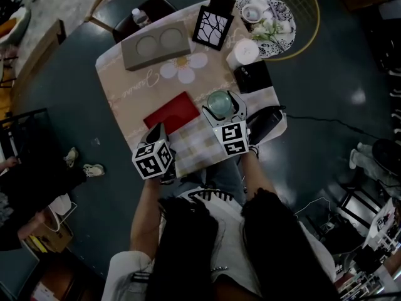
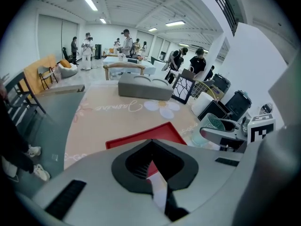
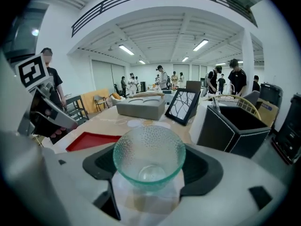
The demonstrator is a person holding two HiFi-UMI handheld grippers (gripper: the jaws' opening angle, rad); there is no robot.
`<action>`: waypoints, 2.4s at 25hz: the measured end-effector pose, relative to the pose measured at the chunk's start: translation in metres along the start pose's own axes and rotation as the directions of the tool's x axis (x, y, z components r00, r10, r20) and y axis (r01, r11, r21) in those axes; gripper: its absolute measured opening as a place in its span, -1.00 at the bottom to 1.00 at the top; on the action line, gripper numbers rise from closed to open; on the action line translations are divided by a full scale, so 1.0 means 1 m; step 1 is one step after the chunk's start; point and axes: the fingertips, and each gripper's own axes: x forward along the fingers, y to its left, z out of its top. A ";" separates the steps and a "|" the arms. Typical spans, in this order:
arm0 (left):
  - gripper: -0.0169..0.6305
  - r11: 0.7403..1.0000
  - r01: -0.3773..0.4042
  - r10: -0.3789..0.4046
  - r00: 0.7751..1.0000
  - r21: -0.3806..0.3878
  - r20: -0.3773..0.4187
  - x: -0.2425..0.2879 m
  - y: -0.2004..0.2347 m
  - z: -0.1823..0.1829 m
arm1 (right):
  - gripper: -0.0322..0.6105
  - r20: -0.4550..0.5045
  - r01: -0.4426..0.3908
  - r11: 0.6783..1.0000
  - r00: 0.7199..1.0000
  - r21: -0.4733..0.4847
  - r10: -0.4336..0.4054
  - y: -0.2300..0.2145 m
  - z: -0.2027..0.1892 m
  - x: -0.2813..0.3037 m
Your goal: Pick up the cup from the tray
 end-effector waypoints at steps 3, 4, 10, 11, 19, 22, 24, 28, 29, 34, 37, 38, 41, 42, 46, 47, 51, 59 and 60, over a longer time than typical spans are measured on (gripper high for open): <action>-0.93 1.000 -0.005 0.005 1.000 -0.004 -0.009 0.001 0.002 -0.002 | 0.34 0.018 0.017 1.000 1.000 -0.024 -0.017 0.000 0.002 -0.001; -0.93 1.000 -0.005 0.005 1.000 -0.002 -0.012 0.002 0.002 -0.003 | 0.34 0.023 0.019 1.000 1.000 -0.009 -0.019 0.000 0.002 0.000; -0.93 1.000 0.018 -0.018 0.999 0.016 -0.031 0.002 -0.003 -0.006 | 0.35 0.050 0.006 0.998 0.999 0.070 -0.010 0.001 0.013 -0.009; -0.93 0.999 0.032 -0.031 0.999 0.017 -0.031 0.002 -0.005 -0.006 | 0.35 0.059 0.011 0.997 0.998 0.074 -0.015 -0.002 0.017 -0.012; -0.93 0.997 0.082 -0.082 0.996 0.014 -0.023 -0.004 -0.011 -0.007 | 0.35 0.138 0.055 0.986 0.987 0.159 -0.077 -0.019 0.053 -0.039; -0.93 0.996 0.085 -0.085 0.996 0.021 -0.016 -0.006 -0.012 -0.005 | 0.35 0.117 0.049 0.988 0.991 0.149 -0.067 -0.020 0.053 -0.043; -0.93 0.996 0.089 -0.089 0.996 0.009 0.002 -0.009 -0.011 0.000 | 0.34 0.116 0.032 0.994 0.992 0.107 -0.045 -0.015 0.059 -0.047; -0.93 0.995 0.096 -0.095 0.995 -0.027 0.034 -0.014 -0.009 0.006 | -0.16 0.127 0.060 0.993 0.989 0.106 -0.073 -0.016 0.069 -0.057; -0.93 0.995 0.094 -0.093 0.995 -0.027 0.038 -0.015 -0.009 0.007 | -0.34 0.133 0.073 0.991 0.987 0.108 -0.087 -0.016 0.072 -0.060; -0.93 0.995 0.095 -0.094 0.993 -0.013 0.065 -0.023 -0.011 0.011 | -0.36 0.141 0.045 0.998 0.989 0.048 -0.051 0.001 0.084 -0.065; -0.93 0.995 0.096 -0.095 0.992 -0.014 0.085 -0.030 -0.013 0.012 | -0.70 0.148 0.075 0.996 0.986 0.039 -0.080 0.007 0.090 -0.071; -0.93 0.996 0.094 -0.092 0.991 -0.013 0.092 -0.033 -0.012 0.012 | -0.82 0.150 0.085 0.996 0.985 0.041 -0.090 0.009 0.092 -0.073; -0.93 0.995 0.094 -0.091 0.989 -0.021 0.118 -0.039 -0.012 0.015 | -0.88 0.151 0.080 0.996 0.985 0.037 -0.084 0.017 0.094 -0.077; -0.93 0.996 0.089 -0.086 0.988 -0.019 0.129 -0.041 -0.011 0.017 | -0.88 0.149 0.073 0.997 0.986 0.025 -0.076 0.020 0.094 -0.077; -0.93 0.997 0.017 -0.029 0.987 0.079 0.159 -0.049 -0.008 0.024 | -0.88 0.130 0.040 0.999 0.991 -0.019 -0.037 0.030 0.095 -0.079; -0.93 0.996 0.016 -0.031 0.986 0.087 0.165 -0.052 -0.009 0.025 | -0.88 0.131 0.033 0.999 0.991 -0.011 -0.031 0.031 0.095 -0.081; -0.93 0.998 0.058 -0.060 0.977 0.014 0.203 -0.062 -0.012 0.029 | -0.88 0.117 0.033 0.999 0.993 -0.009 -0.032 0.036 0.096 -0.086; -0.93 0.994 0.015 -0.039 0.975 0.112 0.221 -0.074 -0.017 0.025 | -0.89 0.089 0.053 0.999 0.995 0.001 -0.053 0.042 0.087 -0.090; -0.93 0.994 0.021 -0.043 0.974 0.104 0.221 -0.075 -0.017 0.024 | -0.89 0.087 0.050 0.999 0.995 0.004 -0.050 0.044 0.086 -0.090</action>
